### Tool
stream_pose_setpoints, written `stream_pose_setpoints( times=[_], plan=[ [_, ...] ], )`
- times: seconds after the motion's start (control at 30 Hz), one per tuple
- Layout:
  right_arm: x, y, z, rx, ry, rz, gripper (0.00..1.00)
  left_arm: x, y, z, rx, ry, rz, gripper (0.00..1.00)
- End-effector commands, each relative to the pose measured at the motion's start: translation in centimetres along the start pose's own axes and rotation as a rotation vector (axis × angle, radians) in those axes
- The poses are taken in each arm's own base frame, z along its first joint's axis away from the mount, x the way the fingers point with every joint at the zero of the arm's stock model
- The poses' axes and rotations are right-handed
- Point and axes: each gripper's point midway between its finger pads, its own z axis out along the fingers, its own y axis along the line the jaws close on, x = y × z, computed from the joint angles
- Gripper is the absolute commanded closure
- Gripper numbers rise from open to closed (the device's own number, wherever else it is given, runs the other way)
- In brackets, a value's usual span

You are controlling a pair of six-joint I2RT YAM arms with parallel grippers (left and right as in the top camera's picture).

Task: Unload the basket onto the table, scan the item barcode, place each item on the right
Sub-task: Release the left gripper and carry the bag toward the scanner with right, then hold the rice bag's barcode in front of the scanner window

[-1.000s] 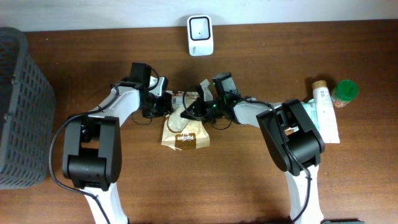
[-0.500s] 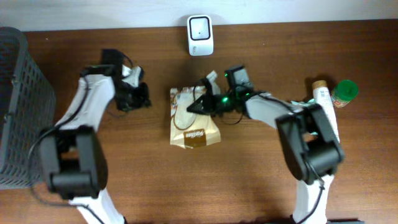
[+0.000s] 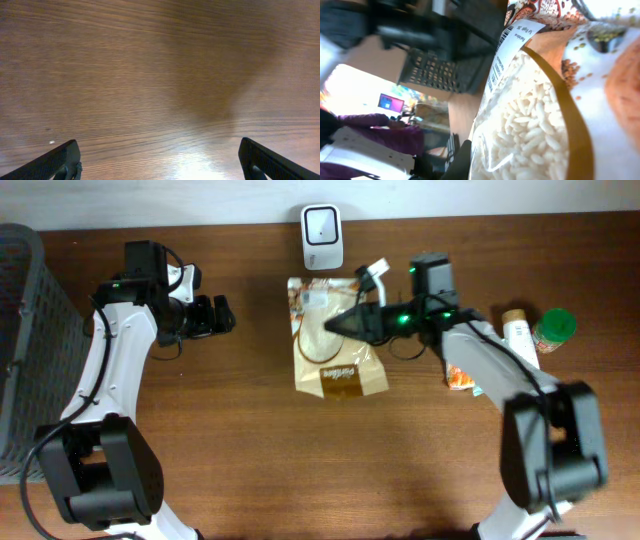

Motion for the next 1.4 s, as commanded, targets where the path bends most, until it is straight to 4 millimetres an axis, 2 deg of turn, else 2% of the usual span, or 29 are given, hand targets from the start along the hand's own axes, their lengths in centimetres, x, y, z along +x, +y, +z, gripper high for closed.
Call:
stream_pose_setpoints(
  times=[0.0,0.17,0.23,0.37,0.43,0.5,0.57,0.63,0.73,0.83,0.9,1.0,1.13,1.27,1.37],
  plan=[
    [-2.1,8.2,-3.3,-0.08,-0.053,-0.242,0.96,-0.1,1.5,0.0,-0.08,-0.005,0.006,0.01],
    [-2.8,11.6,-6.5,-0.095,-0.098,-0.32,0.96,-0.1,1.5,0.0,-0.08,-0.005,0.006,0.01],
    [-3.0,12.1,-7.3,-0.084,-0.115,-0.32,0.96,-0.1,1.5,0.0,-0.08,-0.005,0.006,0.01],
    [-3.0,12.2,-7.3,-0.083,-0.115,-0.304,0.96,-0.1,1.5,0.0,-0.08,-0.005,0.006,0.01],
    [-3.2,10.9,-7.0,-0.035,-0.128,-0.26,0.96,-0.1,1.5,0.0,-0.08,-0.005,0.006,0.01],
    [-3.5,8.7,-6.4,0.07,-0.155,-0.2,0.96,-0.1,1.5,0.0,-0.08,-0.005,0.006,0.01],
    [-3.7,5.7,-5.9,0.239,-0.181,-0.157,0.96,-0.1,1.4,0.0,-0.08,-0.004,0.007,0.01],
    [-3.8,3.9,-5.9,0.375,-0.19,-0.148,0.96,-0.1,1.5,0.0,-0.08,-0.005,0.006,0.01],
    [-5.0,3.7,-5.9,0.49,-0.168,-0.203,0.96,-0.1,1.5,0.0,-0.08,-0.005,0.006,0.01],
    [-7.9,4.5,-6.0,0.55,-0.139,-0.273,0.96,-0.1,1.5,0.0,-0.08,-0.005,0.006,0.01],
    [-9.8,4.1,-5.6,0.623,-0.104,-0.334,0.96,-0.1,1.5,0.0,-0.08,-0.005,0.006,0.01],
    [-12.2,1.5,-4.6,0.846,-0.066,-0.45,0.96,-0.1,1.5,0.0,-0.08,-0.005,0.006,0.01],
    [-13.8,-1.3,-2.9,1.136,-0.013,-0.678,0.96,-0.1,1.5,0.0,-0.08,-0.005,0.006,0.01],
    [-16.2,-1.4,-1.9,1.388,0.065,-0.991,0.96,-0.1,1.5,0.0,-0.08,-0.005,0.006,0.01],
    [-17.6,-1.3,-1.4,1.477,0.118,-1.152,0.96,-0.1,1.4,0.0,-0.08,-0.004,0.008,0.01]
  ],
)
